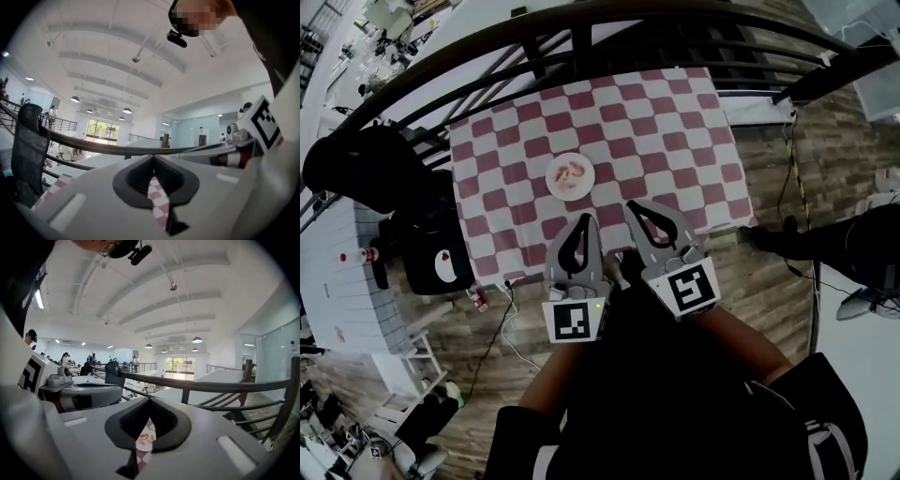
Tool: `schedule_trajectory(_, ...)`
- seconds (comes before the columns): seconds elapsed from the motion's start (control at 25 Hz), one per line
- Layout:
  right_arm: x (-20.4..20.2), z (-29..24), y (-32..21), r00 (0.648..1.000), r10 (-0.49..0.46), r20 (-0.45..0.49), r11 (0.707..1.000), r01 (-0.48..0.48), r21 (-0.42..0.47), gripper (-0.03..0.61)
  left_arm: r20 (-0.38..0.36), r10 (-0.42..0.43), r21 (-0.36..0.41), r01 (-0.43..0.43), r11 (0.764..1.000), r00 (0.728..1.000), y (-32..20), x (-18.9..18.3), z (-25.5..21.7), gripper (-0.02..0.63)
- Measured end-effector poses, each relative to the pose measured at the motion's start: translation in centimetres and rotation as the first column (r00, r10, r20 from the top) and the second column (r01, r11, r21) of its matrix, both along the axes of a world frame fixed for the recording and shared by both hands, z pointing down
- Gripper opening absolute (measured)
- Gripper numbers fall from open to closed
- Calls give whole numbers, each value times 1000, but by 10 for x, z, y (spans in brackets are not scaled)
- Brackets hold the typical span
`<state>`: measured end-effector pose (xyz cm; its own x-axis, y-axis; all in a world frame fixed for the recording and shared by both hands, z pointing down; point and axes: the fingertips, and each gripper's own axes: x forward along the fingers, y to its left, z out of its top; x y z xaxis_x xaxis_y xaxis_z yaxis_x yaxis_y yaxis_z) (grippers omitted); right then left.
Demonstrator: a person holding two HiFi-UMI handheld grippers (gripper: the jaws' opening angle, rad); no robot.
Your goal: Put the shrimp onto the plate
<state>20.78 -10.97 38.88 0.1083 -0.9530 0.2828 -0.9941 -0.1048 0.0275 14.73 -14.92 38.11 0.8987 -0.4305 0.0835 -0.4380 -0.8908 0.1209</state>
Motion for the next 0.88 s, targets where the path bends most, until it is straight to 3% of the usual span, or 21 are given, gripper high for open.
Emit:
schedule_trajectory(0.28, 13, -39, 34, 993, 100, -66, 987, -91, 133, -2, -31, -7, 52, 9, 999, 999, 4, 2, -33, 9)
schedule_trajectory(0.88, -8, -54, 26, 989, 88, -118, 985, -69, 156, -3, -49, -9, 75, 12, 997, 999, 17, -18, -39, 9)
